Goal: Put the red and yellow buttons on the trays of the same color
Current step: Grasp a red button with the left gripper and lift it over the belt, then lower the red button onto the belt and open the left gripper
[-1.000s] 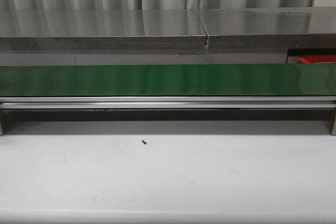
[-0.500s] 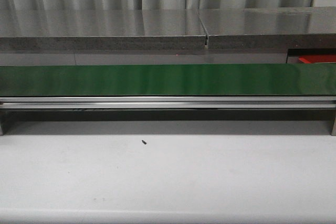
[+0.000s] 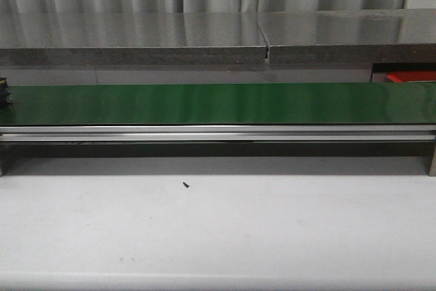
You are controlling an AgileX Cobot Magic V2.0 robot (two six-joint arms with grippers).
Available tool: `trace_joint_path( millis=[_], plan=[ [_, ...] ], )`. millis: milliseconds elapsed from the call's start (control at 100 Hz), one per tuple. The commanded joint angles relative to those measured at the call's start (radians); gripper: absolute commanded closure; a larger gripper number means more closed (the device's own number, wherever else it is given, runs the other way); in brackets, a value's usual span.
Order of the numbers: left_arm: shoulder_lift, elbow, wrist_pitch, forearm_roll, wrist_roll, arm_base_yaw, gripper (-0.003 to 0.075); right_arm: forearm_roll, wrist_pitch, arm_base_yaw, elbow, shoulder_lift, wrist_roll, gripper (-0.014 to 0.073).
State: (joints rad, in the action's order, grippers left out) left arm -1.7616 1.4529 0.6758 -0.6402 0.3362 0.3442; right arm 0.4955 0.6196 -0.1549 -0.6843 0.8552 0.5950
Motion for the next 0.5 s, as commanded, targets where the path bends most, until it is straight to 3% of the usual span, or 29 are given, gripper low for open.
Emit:
trace_joint_path(
  millis=[0,260,490],
  plan=[
    [0.051,0.035,-0.032,0.014,0.003,0.059,0.01,0.02,-0.045,-0.001,-0.026,-0.009,0.009,0.066],
    [0.003,0.037,-0.093,0.107,-0.033,0.213,0.01,0.02,-0.045,-0.001,-0.026,-0.009,0.009,0.066],
    [-0.148,0.11,-0.075,0.108,-0.033,0.242,0.01,0.02,-0.045,-0.001,-0.026,-0.009,0.009,0.066]
  ],
)
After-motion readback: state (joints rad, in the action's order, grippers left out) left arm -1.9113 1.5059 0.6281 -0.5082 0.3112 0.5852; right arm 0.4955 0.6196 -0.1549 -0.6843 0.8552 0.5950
